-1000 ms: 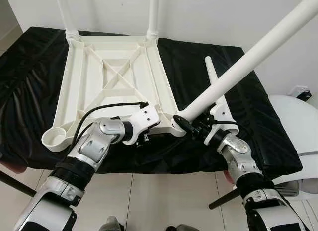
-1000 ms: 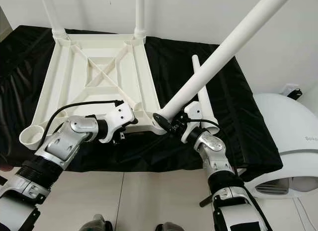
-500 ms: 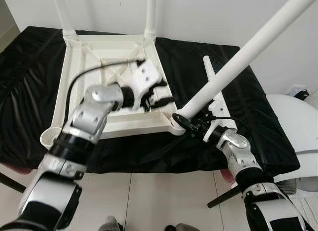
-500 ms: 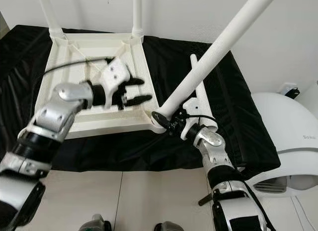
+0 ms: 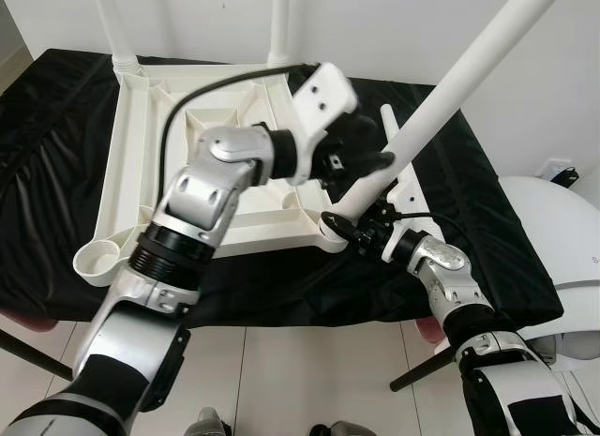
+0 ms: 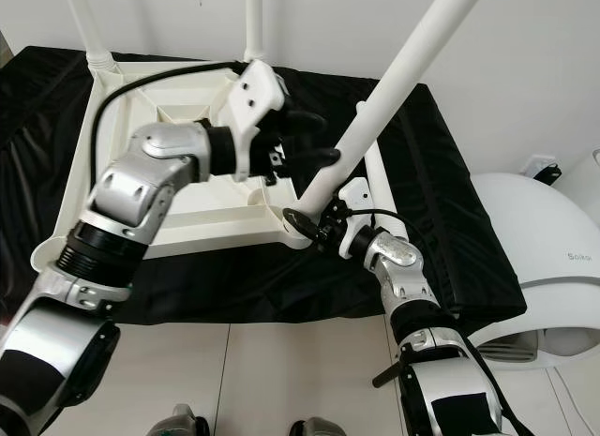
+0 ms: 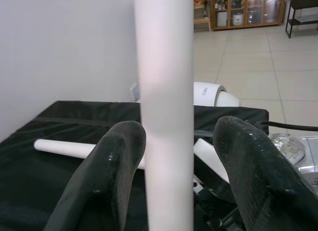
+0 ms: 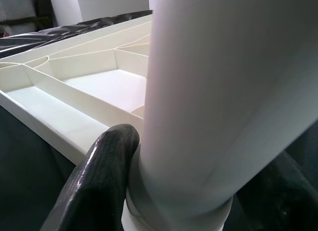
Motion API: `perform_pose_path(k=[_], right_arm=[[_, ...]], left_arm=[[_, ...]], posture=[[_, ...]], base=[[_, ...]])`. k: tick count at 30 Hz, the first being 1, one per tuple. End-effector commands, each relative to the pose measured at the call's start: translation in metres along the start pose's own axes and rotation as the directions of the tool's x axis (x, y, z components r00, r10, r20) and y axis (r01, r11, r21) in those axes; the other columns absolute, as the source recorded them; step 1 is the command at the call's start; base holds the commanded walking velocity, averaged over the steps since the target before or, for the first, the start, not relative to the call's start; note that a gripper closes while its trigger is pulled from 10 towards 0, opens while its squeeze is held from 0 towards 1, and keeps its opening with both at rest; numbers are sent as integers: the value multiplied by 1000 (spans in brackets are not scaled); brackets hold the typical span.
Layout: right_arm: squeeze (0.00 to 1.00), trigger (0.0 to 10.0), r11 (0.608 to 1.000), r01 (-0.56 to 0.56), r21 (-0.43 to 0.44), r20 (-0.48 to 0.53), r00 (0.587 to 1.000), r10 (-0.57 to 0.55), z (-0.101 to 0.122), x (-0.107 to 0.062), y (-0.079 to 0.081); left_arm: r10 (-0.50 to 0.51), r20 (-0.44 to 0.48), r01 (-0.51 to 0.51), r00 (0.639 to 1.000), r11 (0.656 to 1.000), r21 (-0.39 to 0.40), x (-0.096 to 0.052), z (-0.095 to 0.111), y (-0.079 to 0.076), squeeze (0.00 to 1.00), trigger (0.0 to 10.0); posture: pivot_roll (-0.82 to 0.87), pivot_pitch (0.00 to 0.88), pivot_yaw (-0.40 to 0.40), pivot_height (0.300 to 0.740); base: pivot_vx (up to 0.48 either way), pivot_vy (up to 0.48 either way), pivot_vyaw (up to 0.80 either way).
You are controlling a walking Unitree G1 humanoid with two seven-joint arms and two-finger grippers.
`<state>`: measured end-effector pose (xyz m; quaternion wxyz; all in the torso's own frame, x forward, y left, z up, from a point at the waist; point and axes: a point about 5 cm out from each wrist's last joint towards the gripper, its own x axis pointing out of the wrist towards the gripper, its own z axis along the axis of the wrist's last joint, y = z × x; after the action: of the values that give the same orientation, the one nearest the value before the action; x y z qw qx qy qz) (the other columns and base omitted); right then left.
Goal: Building children table
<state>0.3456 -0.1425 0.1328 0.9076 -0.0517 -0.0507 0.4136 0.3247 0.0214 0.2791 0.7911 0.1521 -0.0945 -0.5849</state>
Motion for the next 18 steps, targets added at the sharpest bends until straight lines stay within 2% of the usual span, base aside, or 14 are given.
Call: perform_pose_path(k=[1,4,8,9,10,11,18], right_arm=[[0,10000,1000,-27,4,-55,998,27,-7,2,4],[0,10000,999,-35,-4,-54,998,34,-6,5,3],[0,10000,999,-37,-4,-54,998,36,-5,5,3],[0,10000,999,-37,-8,-53,998,37,-5,6,3],[0,10000,999,-37,-8,-53,998,37,-5,6,3],[0,10000,999,-37,-10,-53,998,37,-5,6,3],[0,10000,999,-43,-8,-49,998,42,-5,8,4]], left_arm=[[-7,-26,7,1000,1000,-5,8,0,-2,0,10000],[8,-79,-10,997,1000,-21,16,-8,-2,0,10000],[22,-97,-26,995,999,-33,18,-10,0,0,10000],[39,-100,-44,994,998,-41,19,-10,2,565,10000],[39,-100,-44,994,998,-41,19,-10,2,565,10000],[51,-101,-56,994,997,-44,19,-9,3,1000,10000],[89,-124,-96,988,994,-46,24,-9,8,1000,10000]], posture=[[47,24,-72,740],[46,19,-72,740],[46,19,-72,740],[42,12,-69,740],[42,12,-69,740],[42,12,-69,740],[43,3,-66,740]], base=[[0,0,0],[0,0,0],[0,0,0],[0,0,0],[0,0,0],[0,0,0],[0,0,0]])
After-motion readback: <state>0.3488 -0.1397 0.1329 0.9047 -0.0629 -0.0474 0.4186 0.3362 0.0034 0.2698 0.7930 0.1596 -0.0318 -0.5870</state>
